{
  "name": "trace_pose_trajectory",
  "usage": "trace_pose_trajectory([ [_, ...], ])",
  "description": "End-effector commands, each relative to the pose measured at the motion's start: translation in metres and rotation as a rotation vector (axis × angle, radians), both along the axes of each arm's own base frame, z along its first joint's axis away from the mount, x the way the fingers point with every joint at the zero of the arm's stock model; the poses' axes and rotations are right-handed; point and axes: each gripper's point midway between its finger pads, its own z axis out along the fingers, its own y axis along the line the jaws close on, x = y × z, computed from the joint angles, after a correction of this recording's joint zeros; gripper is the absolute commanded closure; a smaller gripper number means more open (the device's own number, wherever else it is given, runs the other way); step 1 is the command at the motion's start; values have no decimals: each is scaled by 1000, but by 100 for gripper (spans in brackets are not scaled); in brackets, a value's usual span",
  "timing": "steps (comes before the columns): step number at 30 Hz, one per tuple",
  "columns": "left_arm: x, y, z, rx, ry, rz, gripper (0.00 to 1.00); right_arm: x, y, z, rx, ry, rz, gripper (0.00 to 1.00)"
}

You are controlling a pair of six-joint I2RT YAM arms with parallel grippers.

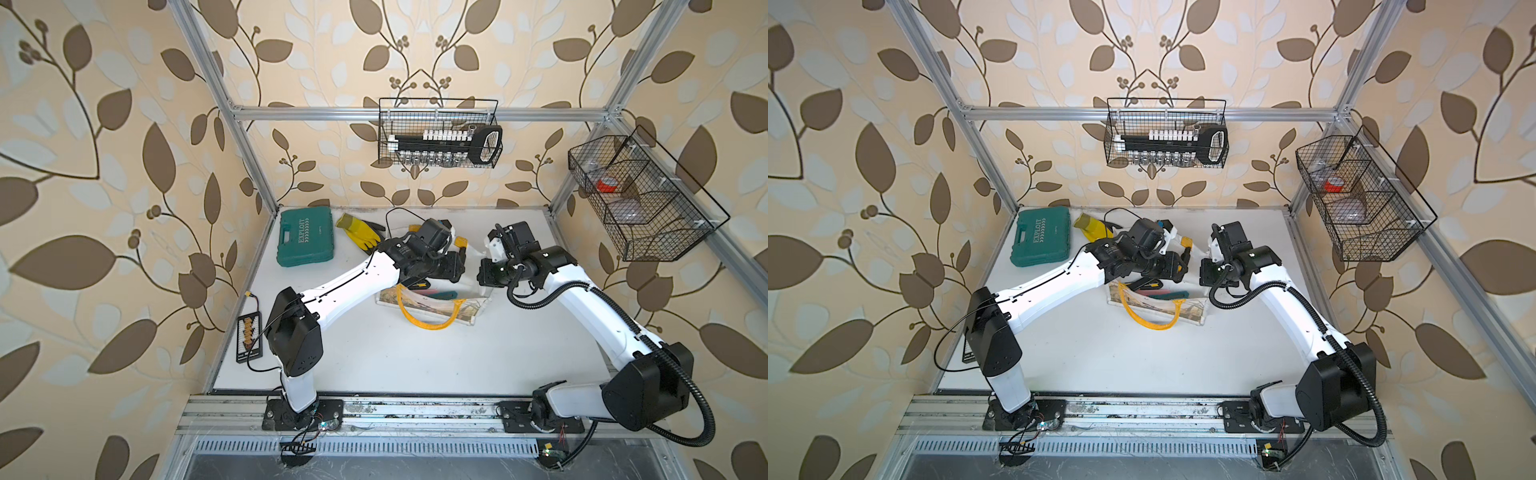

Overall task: Place the art knife into the pouch
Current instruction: Place the utility knife in the pouch.

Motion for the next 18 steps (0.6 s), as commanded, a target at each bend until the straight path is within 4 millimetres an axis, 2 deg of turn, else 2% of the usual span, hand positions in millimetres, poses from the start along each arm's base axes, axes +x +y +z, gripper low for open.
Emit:
trace_pose_trajectory([
  [1,-3,-18,-5,-3,14,-25,69,9,-3,13,-20,-36,-28,100],
  [9,-4,-37,-50,46,73,-34,70,9,-8,7,-47,-22,-51,100],
  [18,-1,-40,-103,149,131,-30,70,7,-15,8,-82,-17,-67,100],
])
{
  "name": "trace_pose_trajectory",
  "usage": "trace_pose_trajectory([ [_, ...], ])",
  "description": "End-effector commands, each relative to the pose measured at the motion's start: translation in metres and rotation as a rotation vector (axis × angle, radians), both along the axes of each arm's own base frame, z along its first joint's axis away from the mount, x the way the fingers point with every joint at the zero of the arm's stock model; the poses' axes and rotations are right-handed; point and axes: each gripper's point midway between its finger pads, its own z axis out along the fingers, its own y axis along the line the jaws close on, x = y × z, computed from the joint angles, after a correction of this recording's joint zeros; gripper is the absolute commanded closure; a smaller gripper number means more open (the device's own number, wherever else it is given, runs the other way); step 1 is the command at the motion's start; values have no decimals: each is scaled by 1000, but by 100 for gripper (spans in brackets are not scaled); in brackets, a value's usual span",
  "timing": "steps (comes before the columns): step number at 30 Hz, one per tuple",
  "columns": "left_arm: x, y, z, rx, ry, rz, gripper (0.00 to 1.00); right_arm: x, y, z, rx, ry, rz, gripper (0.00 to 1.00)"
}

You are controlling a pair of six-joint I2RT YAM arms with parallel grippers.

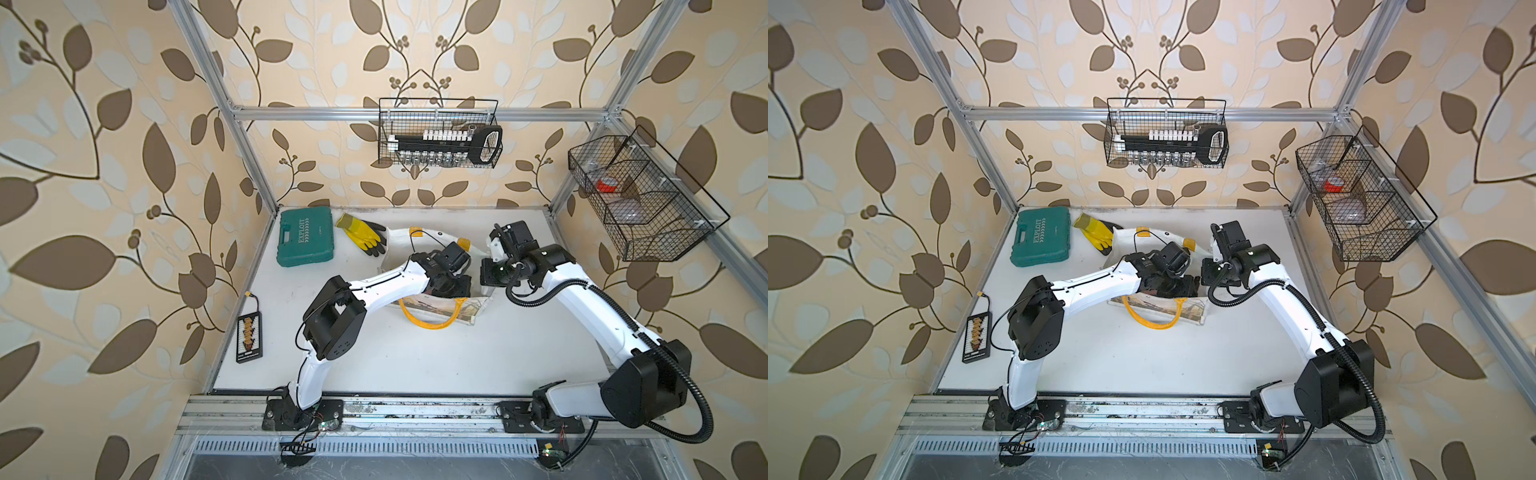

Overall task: Place the art knife into the pouch
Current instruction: Place the utility knife in the pouch.

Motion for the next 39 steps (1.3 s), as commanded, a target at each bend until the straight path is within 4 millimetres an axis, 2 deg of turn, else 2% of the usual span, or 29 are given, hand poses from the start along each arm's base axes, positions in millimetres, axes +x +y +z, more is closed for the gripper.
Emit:
trace_pose_trajectory([
  [1,5,-9,-1,10,-12,-10,70,5,-4,10,-19,-20,-33,100],
  [12,2,-8,-47,97,59,-26,64,5,-3,9,-19,-18,-22,100],
  [14,2,-7,-50,105,60,-35,59,4,-3,9,-17,-18,-20,100],
  [16,2,-8,-45,100,46,-45,52,4,-3,8,-19,-15,-20,100],
  [18,4,-10,-32,79,15,-57,43,5,-2,7,-17,-16,-18,100],
  [21,10,-12,-5,47,-47,-73,36,4,-2,6,-13,-13,-17,100],
  [27,14,-18,56,-29,-148,-113,16,3,-1,5,-12,-11,-17,100],
  [31,12,-17,96,-80,-207,-124,12,2,-2,6,-17,-12,-14,100],
  [34,10,-8,126,-103,-255,-113,10,3,-2,8,-19,-16,-7,100],
  [39,6,25,177,-112,-375,-57,8,3,-2,10,-21,-18,0,100],
])
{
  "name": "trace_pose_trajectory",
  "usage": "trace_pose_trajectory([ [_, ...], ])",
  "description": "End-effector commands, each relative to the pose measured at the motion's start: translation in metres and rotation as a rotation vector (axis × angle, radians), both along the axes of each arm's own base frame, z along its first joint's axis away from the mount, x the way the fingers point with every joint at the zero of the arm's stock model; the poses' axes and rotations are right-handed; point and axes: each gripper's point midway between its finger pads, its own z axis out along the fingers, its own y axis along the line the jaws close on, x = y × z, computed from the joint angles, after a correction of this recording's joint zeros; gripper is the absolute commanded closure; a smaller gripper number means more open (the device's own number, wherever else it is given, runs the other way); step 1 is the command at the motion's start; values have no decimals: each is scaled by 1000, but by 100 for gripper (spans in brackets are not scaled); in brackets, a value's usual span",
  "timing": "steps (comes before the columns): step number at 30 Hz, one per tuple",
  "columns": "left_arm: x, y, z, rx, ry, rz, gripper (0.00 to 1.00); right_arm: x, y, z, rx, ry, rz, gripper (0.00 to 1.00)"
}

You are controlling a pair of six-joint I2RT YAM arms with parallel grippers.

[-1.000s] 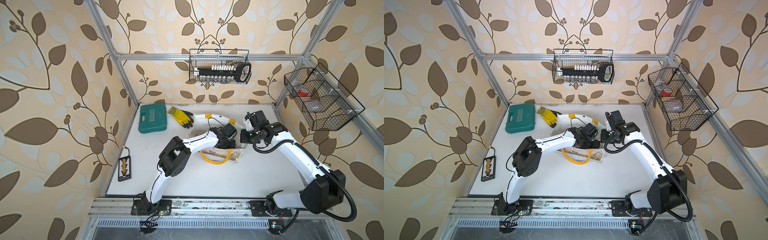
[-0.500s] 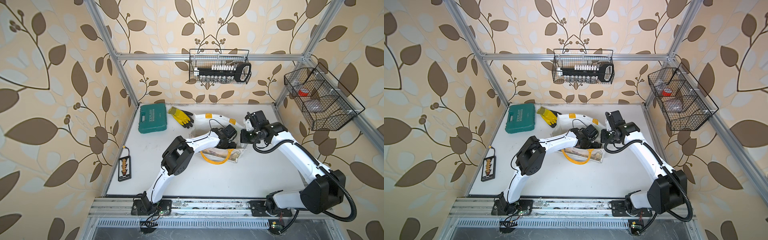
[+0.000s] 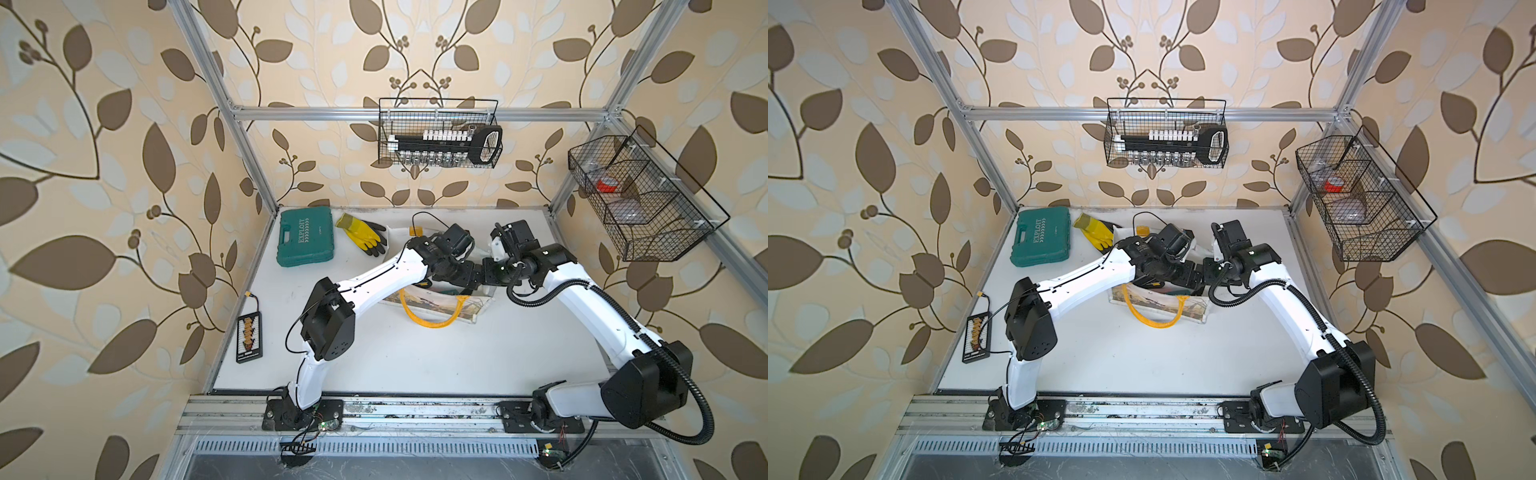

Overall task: Place the art knife into the pouch
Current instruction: Place the utility knife in the pouch, then close the pouch at the center of the board.

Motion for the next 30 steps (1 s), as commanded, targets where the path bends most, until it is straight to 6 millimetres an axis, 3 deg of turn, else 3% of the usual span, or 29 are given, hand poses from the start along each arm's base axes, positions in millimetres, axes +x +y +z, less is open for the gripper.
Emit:
trace_pose_trajectory([
  [1,-8,20,102,-138,-207,7,7,2,-2,3,-18,-2,-7,100],
  [4,-12,47,123,-128,-260,47,5,1,-2,2,-22,2,-2,97],
  [12,-32,108,133,-87,-301,145,5,4,-2,17,-31,-28,14,76],
  [15,-46,124,129,-106,-284,174,5,6,-1,26,-31,-49,20,68],
  [23,-70,151,87,-90,-203,224,5,12,-4,49,-63,-106,49,39],
  [30,-83,169,64,-52,-162,259,5,22,0,77,-66,-180,88,30],
])
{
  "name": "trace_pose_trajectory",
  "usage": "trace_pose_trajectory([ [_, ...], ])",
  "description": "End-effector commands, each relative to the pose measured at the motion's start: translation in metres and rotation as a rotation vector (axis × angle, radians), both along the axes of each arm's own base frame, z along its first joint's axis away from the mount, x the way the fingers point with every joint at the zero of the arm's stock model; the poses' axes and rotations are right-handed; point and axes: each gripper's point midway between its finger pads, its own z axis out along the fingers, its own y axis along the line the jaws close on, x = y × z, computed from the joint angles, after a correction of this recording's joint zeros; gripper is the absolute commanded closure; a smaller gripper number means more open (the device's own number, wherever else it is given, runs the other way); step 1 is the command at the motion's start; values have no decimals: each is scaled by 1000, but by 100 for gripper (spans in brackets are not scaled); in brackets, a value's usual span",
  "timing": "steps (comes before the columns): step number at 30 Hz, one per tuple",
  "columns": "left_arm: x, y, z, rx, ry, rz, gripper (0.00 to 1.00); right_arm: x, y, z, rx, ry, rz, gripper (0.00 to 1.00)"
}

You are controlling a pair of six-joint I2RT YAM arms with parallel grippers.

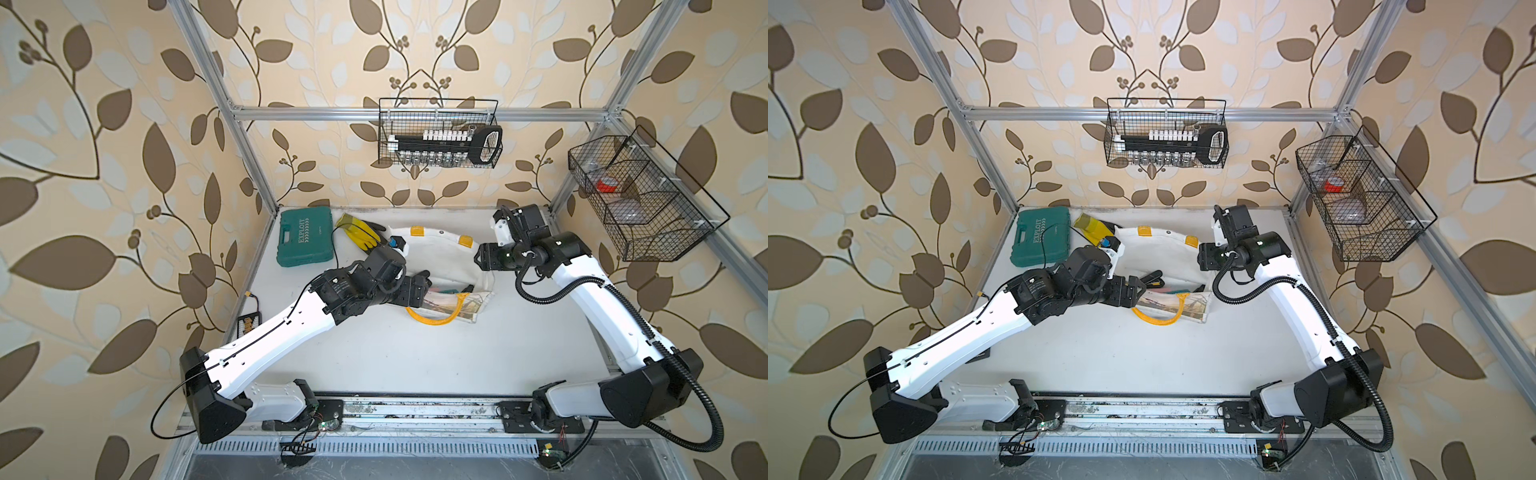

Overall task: Place the art knife into the pouch
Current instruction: Close the pouch at the center of the board.

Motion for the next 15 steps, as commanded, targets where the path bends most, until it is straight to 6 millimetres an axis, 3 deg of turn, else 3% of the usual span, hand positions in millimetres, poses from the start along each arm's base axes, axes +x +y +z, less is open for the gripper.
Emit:
trace_pose_trajectory([
  [1,-4,13,3,-15,-6,49,6,6,2,17,-18,-40,32,29],
  [7,-9,18,-19,-5,31,78,6,31,18,35,-16,-87,125,29],
  [15,-2,12,-49,23,77,116,7,65,50,22,2,-85,296,31],
])
